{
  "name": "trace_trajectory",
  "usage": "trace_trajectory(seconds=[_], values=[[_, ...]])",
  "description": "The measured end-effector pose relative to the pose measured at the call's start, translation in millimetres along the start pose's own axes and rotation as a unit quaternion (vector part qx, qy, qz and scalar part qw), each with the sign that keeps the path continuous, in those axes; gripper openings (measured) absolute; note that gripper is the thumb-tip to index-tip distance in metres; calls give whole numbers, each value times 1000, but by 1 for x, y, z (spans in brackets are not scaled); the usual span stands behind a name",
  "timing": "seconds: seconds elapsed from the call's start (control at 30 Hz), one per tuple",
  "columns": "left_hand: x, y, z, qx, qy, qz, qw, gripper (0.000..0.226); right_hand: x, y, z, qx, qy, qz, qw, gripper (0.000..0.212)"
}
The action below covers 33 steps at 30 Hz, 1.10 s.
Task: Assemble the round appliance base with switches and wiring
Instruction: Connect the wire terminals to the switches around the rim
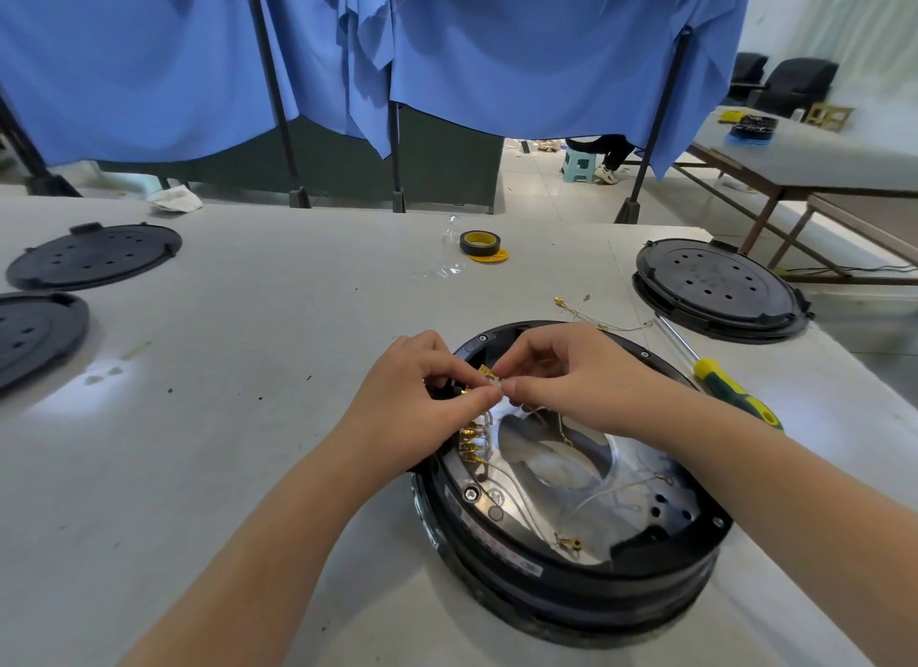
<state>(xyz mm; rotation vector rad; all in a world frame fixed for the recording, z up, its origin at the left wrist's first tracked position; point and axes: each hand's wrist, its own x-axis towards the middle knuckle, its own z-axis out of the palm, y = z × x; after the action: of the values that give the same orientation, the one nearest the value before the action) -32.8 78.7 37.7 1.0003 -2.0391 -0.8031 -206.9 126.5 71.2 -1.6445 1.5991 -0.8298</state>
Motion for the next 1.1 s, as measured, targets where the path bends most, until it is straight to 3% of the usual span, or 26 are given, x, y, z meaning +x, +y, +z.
trace_trajectory(seconds=[0.2,0.3,0.43,1.1], values=[[-1,-4,3,-43,32,2,999,7,2,-3,-7,17,7,36,999,10],[0,-8,3,-128,57,-41,989,11,2,-4,-7,6,-2,44,999,10],[5,-19,2,-138,112,-76,981,10,3,-4,-5,-14,-7,29,999,12],[3,-29,10,-127,70,-54,988,2,4,2,8,-69,-11,-18,997,20]])
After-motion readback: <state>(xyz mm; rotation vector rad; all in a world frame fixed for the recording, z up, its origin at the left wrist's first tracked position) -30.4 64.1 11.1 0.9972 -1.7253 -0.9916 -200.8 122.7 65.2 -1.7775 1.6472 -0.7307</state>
